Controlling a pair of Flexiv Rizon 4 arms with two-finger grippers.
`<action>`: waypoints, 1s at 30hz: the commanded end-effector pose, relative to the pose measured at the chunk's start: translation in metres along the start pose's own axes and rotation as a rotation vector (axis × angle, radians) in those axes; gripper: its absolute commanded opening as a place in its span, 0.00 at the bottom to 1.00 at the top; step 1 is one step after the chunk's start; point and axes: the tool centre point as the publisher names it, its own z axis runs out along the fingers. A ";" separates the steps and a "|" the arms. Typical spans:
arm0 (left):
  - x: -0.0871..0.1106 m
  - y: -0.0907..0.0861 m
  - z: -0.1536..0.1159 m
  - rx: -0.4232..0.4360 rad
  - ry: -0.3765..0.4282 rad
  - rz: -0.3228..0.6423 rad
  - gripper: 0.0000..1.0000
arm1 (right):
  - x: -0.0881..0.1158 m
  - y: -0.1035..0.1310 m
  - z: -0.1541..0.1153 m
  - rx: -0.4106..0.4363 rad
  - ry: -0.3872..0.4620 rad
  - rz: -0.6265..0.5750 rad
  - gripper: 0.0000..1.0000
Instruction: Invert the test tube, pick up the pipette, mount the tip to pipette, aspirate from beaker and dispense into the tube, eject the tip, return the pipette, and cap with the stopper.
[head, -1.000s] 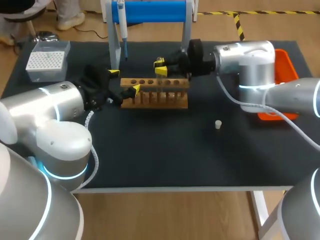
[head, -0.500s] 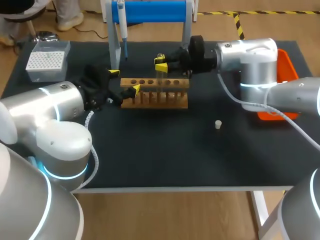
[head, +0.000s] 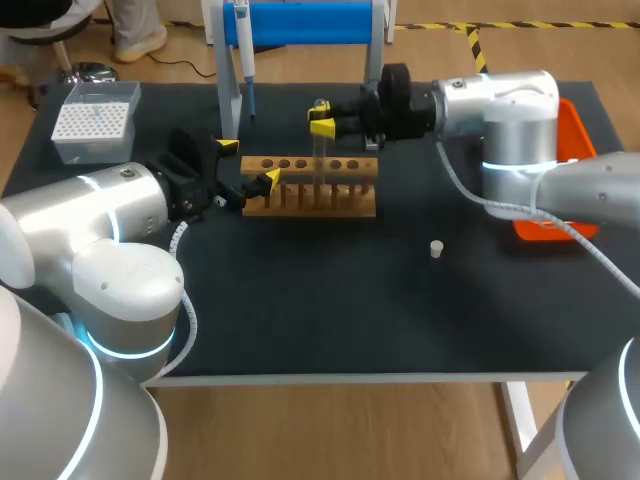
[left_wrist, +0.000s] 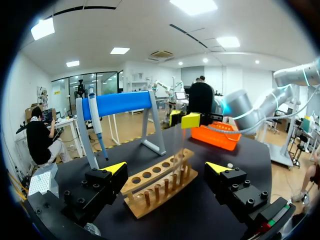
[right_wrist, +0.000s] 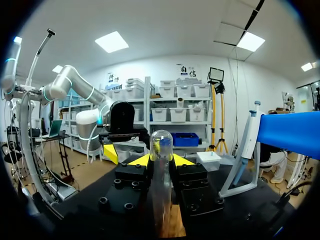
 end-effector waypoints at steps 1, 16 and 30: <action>-0.001 0.002 0.000 0.009 0.005 0.000 1.00 | 0.004 0.007 -0.001 0.006 -0.009 -0.004 0.00; -0.001 0.002 0.000 0.009 0.005 0.000 1.00 | 0.012 0.036 -0.007 -0.016 -0.025 -0.027 0.00; -0.001 0.002 0.000 0.009 0.005 0.000 1.00 | 0.037 0.061 -0.023 -0.019 -0.046 -0.033 0.00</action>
